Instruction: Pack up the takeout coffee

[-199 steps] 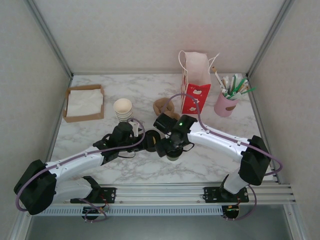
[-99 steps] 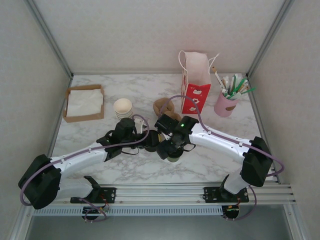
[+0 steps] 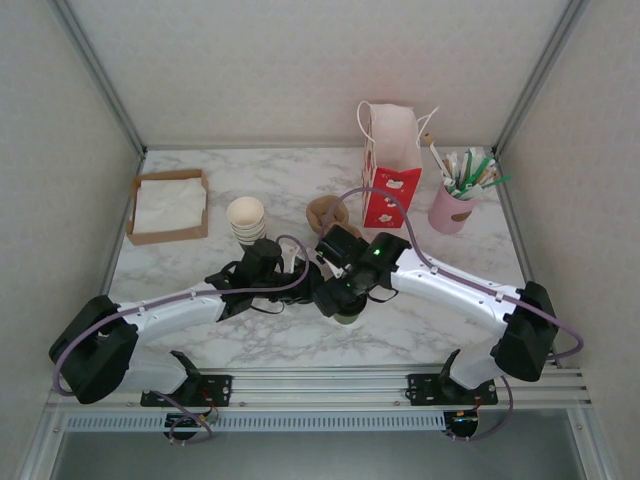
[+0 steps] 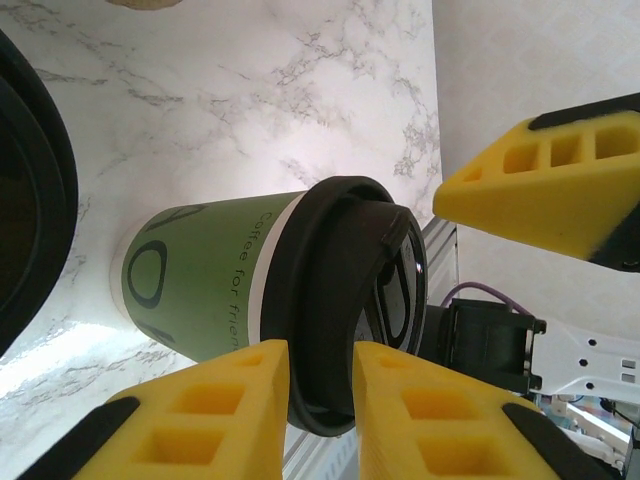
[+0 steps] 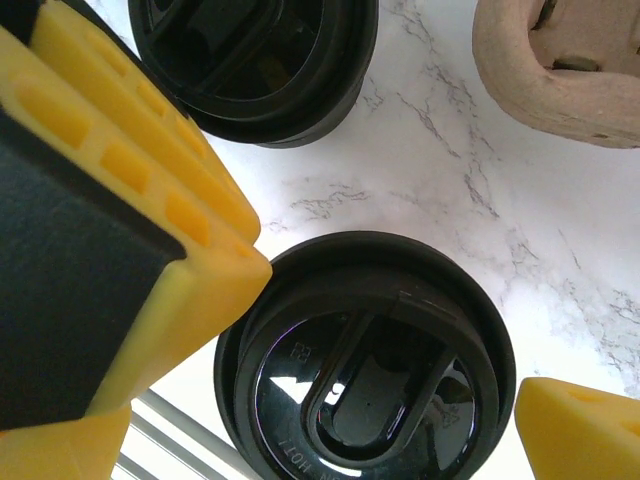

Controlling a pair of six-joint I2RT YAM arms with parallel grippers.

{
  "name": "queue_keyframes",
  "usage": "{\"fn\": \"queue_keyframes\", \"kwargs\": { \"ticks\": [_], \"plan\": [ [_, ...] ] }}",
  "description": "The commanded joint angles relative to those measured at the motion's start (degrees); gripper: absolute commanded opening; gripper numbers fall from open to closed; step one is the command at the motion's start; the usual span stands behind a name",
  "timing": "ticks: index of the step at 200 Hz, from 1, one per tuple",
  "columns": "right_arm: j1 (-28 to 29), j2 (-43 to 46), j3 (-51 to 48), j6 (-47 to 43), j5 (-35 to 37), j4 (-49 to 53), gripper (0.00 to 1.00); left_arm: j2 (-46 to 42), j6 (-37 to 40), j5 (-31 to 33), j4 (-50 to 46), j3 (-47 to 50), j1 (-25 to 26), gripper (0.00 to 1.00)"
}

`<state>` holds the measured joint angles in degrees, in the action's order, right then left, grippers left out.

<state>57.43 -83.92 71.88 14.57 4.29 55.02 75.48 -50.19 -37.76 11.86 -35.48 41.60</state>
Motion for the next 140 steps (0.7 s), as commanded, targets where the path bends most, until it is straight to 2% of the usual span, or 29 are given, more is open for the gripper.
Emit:
{"fn": "queue_keyframes", "kwargs": {
  "ticks": [1, 26, 46, 98, 107, 140],
  "plan": [
    [0.58, 2.31, 0.36, 1.32, 0.13, 0.69, 0.99, 0.14, 0.54, 0.48, -0.39, -2.07, 0.49, 0.24],
    [-0.56, 5.09, -0.09, 4.40, 0.89, 1.21, 0.96, -0.88, 0.62, 1.17, -1.32, -2.44, 0.51, 0.24],
    [-3.43, 8.97, -2.28, 7.64, -0.57, -0.06, 0.82, -2.54, 0.63, 1.88, -2.77, -3.00, 0.49, 0.24],
    [-14.26, 17.39, -11.89, 14.53, -12.87, -6.37, 0.00, -4.62, -1.42, 0.42, -2.85, -2.54, 0.81, 0.03],
    [-16.97, 17.77, -13.68, 15.48, -15.19, -7.46, 0.00, -4.50, -1.74, 0.32, -2.42, -2.18, 1.11, 0.00],
    [-21.95, 18.22, -18.37, 17.06, -21.30, -11.41, 0.00, -3.88, -2.30, 0.33, -1.06, -1.39, 1.98, 0.00]
  ]
}}
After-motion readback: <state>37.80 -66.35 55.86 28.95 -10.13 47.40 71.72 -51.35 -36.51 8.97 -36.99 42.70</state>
